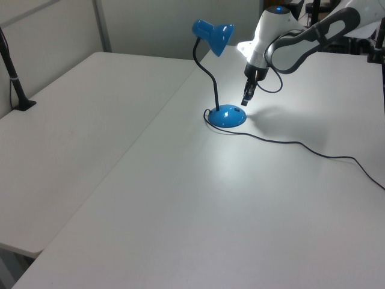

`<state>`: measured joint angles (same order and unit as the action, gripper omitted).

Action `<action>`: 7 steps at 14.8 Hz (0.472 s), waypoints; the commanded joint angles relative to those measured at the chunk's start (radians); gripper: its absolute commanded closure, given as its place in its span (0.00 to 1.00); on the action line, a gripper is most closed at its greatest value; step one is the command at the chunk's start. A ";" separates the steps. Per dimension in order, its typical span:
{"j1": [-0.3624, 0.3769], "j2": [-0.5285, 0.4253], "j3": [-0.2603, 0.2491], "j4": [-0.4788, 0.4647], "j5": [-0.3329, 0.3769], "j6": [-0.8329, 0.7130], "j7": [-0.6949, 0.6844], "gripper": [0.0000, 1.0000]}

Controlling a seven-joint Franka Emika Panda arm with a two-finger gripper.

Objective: Turn off the lamp
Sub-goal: 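Press down on the lamp base switch with the gripper fingertips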

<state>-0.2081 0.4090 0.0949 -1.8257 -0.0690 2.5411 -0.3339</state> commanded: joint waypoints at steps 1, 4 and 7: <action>-0.004 0.020 0.023 -0.006 0.006 0.065 0.003 1.00; -0.004 0.030 0.028 -0.006 0.006 0.067 0.003 1.00; -0.004 0.031 0.031 -0.006 0.006 0.068 0.004 1.00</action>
<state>-0.2079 0.4353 0.1152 -1.8255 -0.0685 2.5830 -0.3326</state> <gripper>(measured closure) 0.996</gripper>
